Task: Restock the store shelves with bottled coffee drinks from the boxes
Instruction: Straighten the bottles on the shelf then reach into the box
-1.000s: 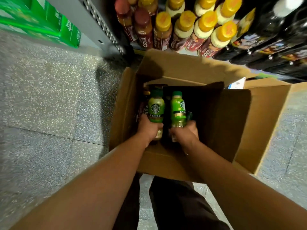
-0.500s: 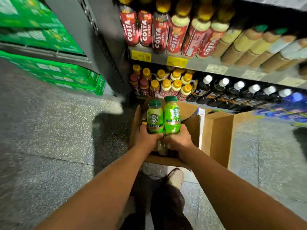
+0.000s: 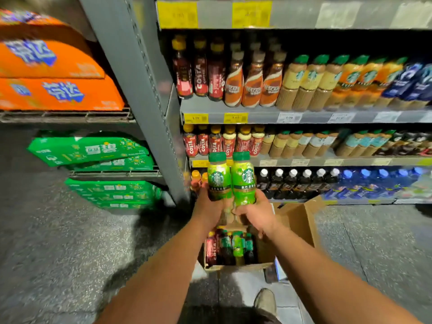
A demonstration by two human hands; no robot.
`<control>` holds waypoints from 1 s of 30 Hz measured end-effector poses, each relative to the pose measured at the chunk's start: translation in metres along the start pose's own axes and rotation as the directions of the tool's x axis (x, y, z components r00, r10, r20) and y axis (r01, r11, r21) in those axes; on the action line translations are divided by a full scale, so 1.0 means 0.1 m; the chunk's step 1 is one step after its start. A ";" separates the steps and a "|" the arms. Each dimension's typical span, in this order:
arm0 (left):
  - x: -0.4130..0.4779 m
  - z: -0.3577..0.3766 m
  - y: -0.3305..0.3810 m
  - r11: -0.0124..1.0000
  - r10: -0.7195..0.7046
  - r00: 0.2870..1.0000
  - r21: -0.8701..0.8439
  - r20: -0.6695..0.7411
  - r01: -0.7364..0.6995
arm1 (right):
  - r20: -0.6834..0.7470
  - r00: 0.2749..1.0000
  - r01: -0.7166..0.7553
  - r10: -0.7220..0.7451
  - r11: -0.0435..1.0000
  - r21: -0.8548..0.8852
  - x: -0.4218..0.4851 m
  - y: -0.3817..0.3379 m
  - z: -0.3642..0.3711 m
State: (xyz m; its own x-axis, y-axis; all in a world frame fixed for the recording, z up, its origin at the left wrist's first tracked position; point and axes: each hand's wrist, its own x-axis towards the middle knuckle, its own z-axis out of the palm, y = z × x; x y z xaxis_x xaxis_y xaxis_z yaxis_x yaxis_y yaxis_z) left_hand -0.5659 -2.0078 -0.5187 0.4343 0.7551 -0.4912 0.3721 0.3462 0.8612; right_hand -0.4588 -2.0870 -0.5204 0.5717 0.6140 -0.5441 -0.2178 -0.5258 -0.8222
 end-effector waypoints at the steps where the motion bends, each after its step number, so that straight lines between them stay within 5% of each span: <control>1: -0.07 -0.01 0.13 0.999 0.027 1.000 -0.020 0.008 -0.027 | -0.011 0.999 0.038 -0.038 0.999 0.004 -0.08 -0.13 -0.03; 13: -0.81 0.07 1.30 0.944 0.329 0.943 -0.024 0.047 -0.328 | -0.162 0.943 0.311 -0.291 0.943 0.118 -0.92 -1.21 -0.46; 30: -1.23 1.13 2.55 0.871 0.488 0.870 0.017 0.076 -0.490 | -0.246 0.876 0.454 -0.415 0.882 0.130 -1.27 -2.06 -1.81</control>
State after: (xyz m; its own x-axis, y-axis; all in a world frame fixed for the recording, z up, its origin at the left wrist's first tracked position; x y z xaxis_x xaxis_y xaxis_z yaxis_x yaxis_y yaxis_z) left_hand -0.4322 -2.0756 -0.2533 0.6218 0.7830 -0.0171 0.1252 -0.0779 0.9891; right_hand -0.3434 -2.1631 -0.2512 0.7855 0.6115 -0.0945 -0.0352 -0.1084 -0.9935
